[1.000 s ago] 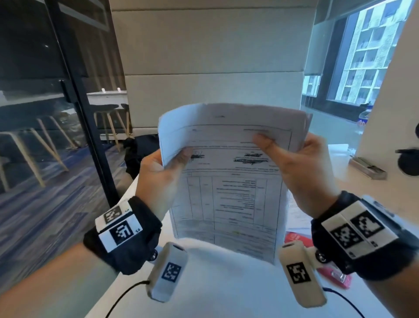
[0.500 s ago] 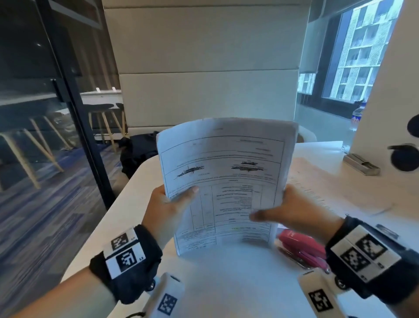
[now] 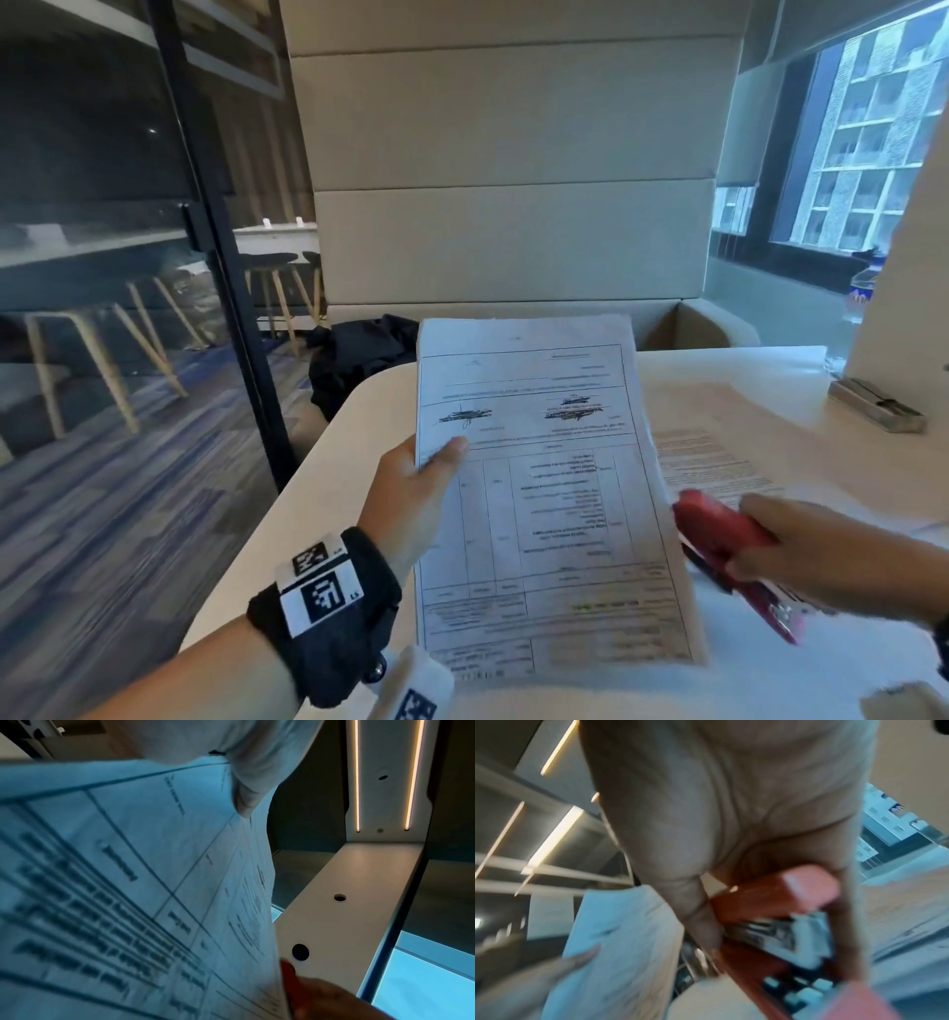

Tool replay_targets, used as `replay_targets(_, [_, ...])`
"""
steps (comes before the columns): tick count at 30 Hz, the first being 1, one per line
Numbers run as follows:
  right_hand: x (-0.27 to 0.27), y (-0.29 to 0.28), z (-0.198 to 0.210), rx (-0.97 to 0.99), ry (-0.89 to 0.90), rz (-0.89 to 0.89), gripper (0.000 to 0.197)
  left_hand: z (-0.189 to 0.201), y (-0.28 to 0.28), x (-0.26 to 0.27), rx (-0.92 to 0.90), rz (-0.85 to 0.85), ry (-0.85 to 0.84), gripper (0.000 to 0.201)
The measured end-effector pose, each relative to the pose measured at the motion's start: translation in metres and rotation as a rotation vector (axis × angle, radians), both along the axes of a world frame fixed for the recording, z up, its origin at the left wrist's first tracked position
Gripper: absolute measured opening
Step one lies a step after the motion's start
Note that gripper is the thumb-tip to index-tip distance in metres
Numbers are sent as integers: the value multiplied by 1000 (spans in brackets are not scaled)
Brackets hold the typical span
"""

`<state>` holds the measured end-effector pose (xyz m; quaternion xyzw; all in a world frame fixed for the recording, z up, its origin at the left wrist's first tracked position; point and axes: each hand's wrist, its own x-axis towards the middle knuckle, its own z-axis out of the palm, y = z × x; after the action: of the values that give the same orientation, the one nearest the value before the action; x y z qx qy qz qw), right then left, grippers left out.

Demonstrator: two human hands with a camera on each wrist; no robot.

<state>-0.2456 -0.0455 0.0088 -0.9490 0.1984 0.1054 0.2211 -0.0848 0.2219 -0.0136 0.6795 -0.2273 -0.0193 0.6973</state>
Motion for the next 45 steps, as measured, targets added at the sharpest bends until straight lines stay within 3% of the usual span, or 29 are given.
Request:
replay_targets(3, [8,-8,10,389,-479,-224,8,2,4,-1,8,23,-2,19])
replay_targets(6, [8,10,35,496,-1080,-306,19,7,4,-5,7,-9,32,17])
replay_targets(9, [8,47,72,510,-1592,-96,22,13,-1,-15,-18,-87,61,20])
replay_targets(10, [12,59,82,558,-1675,35,10,14,-3,-20,-10,-108,44,21])
replay_targets(11, [19,65,88,580,-1717,109,13,15,-5,-25,1,-129,25,22])
replay_targets(14, [43,79,99,570,-1714,149,41,19,-11,-40,21,-219,-23,25])
replay_targets(21, [64,108,90,784,-1573,25,26,24,-22,-57,20,-375,-18,24])
replay_targets(29, [77,124,93,828,-1682,54,47,17,-34,-64,-56,-439,90,23])
replay_targets(32, [83,119,94,793,-1613,71,55,15,-36,-59,-30,-397,53,21])
replay_targets(35, [85,111,101,794,-1506,86,43,17,-35,-54,53,-355,26,23])
replay_targets(40, [79,76,118,783,-1580,-78,26,16,-24,-37,181,-227,68,21])
replay_targets(42, [75,63,114,659,-1440,-171,18,16,-18,-16,206,-112,108,18])
replay_targets(45, [66,51,91,413,-1074,-198,14,15,-6,35,309,36,124,16])
